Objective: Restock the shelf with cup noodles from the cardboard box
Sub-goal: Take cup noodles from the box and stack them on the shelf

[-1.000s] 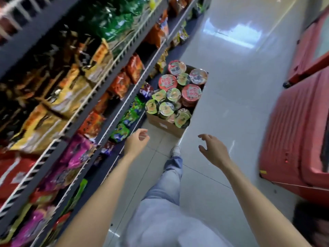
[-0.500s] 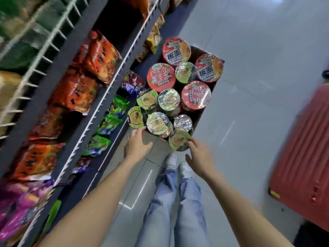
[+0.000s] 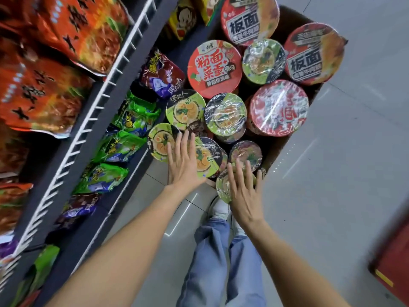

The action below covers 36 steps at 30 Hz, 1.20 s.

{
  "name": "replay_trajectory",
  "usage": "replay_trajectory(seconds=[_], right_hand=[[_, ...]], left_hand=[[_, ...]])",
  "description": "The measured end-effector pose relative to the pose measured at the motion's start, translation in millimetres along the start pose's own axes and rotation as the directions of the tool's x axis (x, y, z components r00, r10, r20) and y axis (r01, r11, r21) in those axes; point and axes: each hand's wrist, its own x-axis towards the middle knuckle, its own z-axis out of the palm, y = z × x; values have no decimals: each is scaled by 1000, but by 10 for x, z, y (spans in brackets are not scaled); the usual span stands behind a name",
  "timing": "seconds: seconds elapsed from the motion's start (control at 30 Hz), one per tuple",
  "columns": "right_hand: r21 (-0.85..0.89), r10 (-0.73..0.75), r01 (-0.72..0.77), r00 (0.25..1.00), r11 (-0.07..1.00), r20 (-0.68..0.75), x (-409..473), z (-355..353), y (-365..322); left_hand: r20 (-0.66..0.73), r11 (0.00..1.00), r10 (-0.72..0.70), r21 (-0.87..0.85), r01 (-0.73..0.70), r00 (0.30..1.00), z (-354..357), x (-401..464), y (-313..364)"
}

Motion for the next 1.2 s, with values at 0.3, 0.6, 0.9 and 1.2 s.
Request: replay_trajectory(seconds=[0.3,0.6,0.9,1.2], right_hand=[[649,379,-294,925,702,10,-225,-1038,491],[872,303,-207,950,445,71,-833,-3024,807],[712,-199,303,953,633,-228,-1736,-4776,187],[729,-527,622,737,286,-422,-2556,-5684,-644]], left_hand=[[-12,986,67,-155,-68,998,-282,-194,107],[5,935,-31,-354,31,1000,-1446,-1306,169],[-333,968,-71,-251,-16,940,-2762,-2983,276],[-607,759,-407,-640,-117,683,-3259,-4609,259]])
